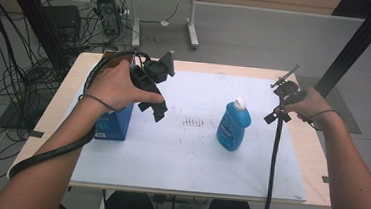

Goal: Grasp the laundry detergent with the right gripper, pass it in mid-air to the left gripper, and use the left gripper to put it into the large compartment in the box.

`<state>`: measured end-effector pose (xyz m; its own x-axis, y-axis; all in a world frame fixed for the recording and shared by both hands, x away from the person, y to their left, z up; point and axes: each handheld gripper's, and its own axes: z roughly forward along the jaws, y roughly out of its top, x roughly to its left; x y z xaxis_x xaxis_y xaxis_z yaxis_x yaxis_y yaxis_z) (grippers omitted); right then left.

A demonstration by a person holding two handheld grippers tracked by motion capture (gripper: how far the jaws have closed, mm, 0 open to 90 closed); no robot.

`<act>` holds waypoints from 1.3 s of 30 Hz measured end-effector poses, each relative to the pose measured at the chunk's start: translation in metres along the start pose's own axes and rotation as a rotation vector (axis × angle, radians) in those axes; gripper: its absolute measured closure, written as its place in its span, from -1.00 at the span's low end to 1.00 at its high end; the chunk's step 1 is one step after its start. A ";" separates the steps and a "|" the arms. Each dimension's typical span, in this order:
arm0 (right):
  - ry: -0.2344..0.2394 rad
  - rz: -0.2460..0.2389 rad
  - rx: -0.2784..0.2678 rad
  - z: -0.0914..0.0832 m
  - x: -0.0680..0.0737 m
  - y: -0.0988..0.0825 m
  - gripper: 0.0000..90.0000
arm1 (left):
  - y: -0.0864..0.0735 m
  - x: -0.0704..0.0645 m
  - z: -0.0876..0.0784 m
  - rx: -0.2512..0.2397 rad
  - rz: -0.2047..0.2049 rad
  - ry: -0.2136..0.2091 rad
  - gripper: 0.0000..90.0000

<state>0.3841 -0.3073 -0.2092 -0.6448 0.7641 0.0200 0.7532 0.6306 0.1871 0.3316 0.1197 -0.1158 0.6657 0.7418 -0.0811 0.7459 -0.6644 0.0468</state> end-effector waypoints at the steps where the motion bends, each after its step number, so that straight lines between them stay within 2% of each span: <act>1: 0.004 0.003 0.000 0.001 0.000 0.000 -0.70 | 0.000 0.000 0.000 0.001 -0.001 0.000 -0.81; 13: 0.006 -0.003 0.001 0.005 0.001 0.000 -0.71 | 0.002 0.001 0.005 0.011 0.009 -0.017 -0.82; 17: 0.008 0.004 -0.007 0.004 0.002 -0.004 -0.71 | 0.004 0.000 0.007 0.023 0.013 -0.009 -0.82; 29: 0.008 0.006 -0.011 0.004 0.002 -0.013 -0.71 | 0.002 -0.002 0.000 0.010 0.014 -0.013 -0.82; 39: 0.011 -0.009 -0.040 0.001 0.007 -0.033 -0.71 | 0.005 -0.001 0.003 0.015 0.020 -0.023 -0.82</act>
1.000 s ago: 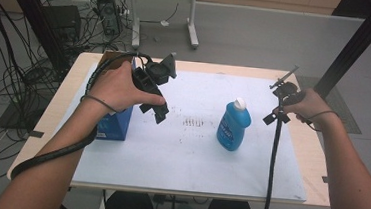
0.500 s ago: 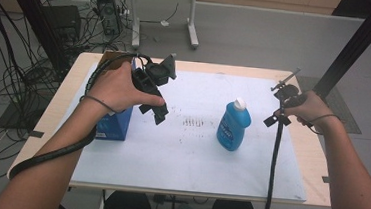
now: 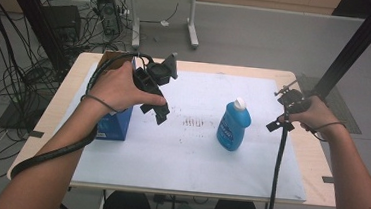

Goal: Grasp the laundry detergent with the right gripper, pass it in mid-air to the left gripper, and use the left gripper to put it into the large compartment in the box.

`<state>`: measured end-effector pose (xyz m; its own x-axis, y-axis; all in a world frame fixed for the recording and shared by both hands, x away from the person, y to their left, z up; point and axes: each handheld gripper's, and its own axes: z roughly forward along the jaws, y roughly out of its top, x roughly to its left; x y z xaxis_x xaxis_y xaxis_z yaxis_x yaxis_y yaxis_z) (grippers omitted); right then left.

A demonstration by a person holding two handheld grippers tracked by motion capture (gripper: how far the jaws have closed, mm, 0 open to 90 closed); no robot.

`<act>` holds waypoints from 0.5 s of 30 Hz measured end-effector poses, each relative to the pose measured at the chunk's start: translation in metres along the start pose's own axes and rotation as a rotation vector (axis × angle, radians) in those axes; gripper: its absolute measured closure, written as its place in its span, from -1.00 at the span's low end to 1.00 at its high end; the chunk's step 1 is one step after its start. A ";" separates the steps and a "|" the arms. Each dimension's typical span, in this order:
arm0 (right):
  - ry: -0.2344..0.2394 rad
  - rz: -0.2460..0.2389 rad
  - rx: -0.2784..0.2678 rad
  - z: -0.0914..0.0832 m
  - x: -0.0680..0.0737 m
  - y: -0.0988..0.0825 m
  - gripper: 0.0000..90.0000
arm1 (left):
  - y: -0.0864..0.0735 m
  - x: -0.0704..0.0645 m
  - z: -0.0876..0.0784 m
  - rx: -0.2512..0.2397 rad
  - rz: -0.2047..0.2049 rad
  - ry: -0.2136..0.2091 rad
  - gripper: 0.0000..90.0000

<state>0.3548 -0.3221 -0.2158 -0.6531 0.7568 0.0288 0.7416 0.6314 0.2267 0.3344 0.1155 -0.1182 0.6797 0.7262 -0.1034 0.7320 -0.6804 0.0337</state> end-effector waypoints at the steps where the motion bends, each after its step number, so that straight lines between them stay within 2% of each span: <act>1: 0.001 0.000 0.000 0.000 0.001 -0.001 -0.71 | 0.000 0.000 0.000 -0.002 -0.001 -0.002 -0.82; 15: 0.000 -0.005 -0.018 -0.001 0.014 -0.023 -0.71 | 0.002 0.000 0.002 0.000 0.000 -0.009 -0.82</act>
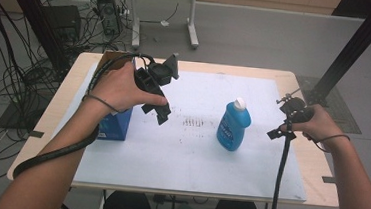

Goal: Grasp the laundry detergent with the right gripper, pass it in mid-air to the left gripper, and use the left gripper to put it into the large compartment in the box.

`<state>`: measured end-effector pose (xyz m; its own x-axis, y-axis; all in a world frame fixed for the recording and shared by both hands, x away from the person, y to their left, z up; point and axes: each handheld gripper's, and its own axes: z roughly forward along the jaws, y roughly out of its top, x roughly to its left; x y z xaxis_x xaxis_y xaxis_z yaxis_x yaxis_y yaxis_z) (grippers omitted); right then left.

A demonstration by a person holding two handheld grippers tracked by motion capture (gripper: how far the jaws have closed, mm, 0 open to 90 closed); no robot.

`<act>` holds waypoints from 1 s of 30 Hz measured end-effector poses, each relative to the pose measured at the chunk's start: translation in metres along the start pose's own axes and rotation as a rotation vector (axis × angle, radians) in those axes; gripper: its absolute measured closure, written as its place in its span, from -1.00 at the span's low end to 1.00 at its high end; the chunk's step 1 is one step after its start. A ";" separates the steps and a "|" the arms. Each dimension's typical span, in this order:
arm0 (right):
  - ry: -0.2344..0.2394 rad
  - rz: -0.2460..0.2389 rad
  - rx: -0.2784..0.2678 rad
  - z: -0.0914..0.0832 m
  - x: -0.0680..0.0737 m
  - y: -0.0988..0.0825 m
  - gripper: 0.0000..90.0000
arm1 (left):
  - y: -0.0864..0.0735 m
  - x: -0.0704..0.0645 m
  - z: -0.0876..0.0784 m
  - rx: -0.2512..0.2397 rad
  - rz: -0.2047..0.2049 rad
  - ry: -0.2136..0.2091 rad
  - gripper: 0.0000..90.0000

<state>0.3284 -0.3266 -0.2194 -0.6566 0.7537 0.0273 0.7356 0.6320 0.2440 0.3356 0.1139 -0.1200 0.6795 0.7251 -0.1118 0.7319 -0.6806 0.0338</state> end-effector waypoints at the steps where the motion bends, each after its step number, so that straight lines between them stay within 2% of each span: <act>1: 0.003 0.001 -0.001 0.001 0.001 -0.003 -0.71 | 0.000 0.000 0.000 0.000 0.001 -0.001 -0.82; 30: 0.066 0.028 -0.081 0.021 0.019 -0.051 -0.79 | 0.000 0.003 0.005 0.002 -0.006 -0.018 -0.82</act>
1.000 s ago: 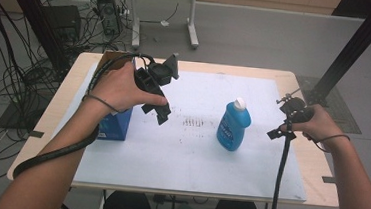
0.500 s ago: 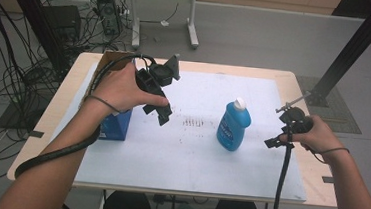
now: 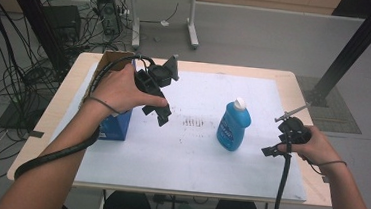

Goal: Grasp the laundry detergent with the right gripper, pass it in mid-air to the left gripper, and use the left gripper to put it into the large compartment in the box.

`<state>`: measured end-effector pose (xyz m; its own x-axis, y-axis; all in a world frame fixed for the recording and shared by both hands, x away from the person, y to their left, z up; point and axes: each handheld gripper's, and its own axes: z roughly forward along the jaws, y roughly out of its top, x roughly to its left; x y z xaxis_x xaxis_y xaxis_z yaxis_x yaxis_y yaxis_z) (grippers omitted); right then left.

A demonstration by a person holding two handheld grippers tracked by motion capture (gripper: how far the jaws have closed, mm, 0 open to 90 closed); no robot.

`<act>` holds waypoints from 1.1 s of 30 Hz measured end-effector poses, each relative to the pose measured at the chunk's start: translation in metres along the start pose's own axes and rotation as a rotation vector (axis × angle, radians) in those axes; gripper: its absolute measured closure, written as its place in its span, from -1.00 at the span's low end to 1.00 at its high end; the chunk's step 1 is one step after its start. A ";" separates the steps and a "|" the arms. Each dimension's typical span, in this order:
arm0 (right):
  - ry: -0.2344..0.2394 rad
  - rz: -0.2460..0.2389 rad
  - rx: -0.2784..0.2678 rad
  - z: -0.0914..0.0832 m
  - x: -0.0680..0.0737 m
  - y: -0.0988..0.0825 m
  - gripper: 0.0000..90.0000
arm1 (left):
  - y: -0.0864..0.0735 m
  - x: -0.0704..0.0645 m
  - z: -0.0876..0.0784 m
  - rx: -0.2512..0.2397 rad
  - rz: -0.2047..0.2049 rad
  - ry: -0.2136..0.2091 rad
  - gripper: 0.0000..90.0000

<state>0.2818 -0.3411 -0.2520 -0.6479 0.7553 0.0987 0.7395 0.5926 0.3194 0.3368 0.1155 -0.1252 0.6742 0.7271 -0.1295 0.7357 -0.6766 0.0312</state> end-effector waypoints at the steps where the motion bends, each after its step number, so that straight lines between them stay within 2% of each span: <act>1: 0.000 0.001 -0.002 0.000 0.001 -0.001 -0.79 | 0.000 0.000 0.001 -0.001 0.000 -0.002 -0.82; 10: -0.002 -0.009 -0.026 0.003 0.010 -0.011 -0.80 | 0.001 -0.002 0.002 0.004 0.005 0.000 -0.83; 23: 0.022 0.000 -0.077 0.016 0.015 -0.027 -0.83 | -0.001 -0.003 -0.001 -0.004 -0.002 0.001 -0.83; 29: 0.024 0.014 -0.095 0.021 0.018 -0.033 -0.85 | 0.000 -0.004 -0.001 0.001 0.002 0.004 -0.82; 30: 0.023 -0.003 -0.105 0.022 0.017 -0.035 -0.86 | 0.000 -0.003 -0.001 0.001 0.002 0.004 -0.83; 33: 0.017 0.011 -0.115 0.023 0.020 -0.038 -0.88 | -0.001 -0.003 -0.002 0.002 0.002 0.005 -0.83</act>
<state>0.2452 -0.3420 -0.2840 -0.6439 0.7559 0.1184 0.7211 0.5480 0.4239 0.3343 0.1136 -0.1232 0.6758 0.7265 -0.1246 0.7344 -0.6781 0.0298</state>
